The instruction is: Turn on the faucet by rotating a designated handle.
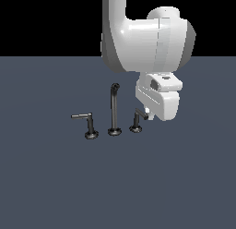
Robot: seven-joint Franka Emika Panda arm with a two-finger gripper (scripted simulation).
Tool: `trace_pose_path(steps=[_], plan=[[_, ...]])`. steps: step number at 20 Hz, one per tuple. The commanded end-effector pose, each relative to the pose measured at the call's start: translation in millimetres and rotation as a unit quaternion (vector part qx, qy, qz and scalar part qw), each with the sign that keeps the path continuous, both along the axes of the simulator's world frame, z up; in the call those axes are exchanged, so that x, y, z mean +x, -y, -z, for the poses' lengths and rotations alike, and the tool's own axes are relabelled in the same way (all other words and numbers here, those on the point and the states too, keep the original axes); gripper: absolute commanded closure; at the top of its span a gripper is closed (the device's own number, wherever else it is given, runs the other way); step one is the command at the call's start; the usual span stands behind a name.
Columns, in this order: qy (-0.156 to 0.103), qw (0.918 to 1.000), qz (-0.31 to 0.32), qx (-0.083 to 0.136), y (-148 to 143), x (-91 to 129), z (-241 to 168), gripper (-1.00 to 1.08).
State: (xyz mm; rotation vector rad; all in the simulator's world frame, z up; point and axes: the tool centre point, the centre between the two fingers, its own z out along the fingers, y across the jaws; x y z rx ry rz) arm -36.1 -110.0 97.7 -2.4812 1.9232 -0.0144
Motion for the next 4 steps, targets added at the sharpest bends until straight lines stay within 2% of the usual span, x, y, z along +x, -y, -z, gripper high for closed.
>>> trace_pose_path(steps=[1, 4], plan=[[-0.003, 1.0000, -0.006, 0.002, -14.3, -8.9, -0.1, 1.08], [-0.004, 1.0000, -0.005, 0.002, -19.3, -14.9, -0.2, 1.08]])
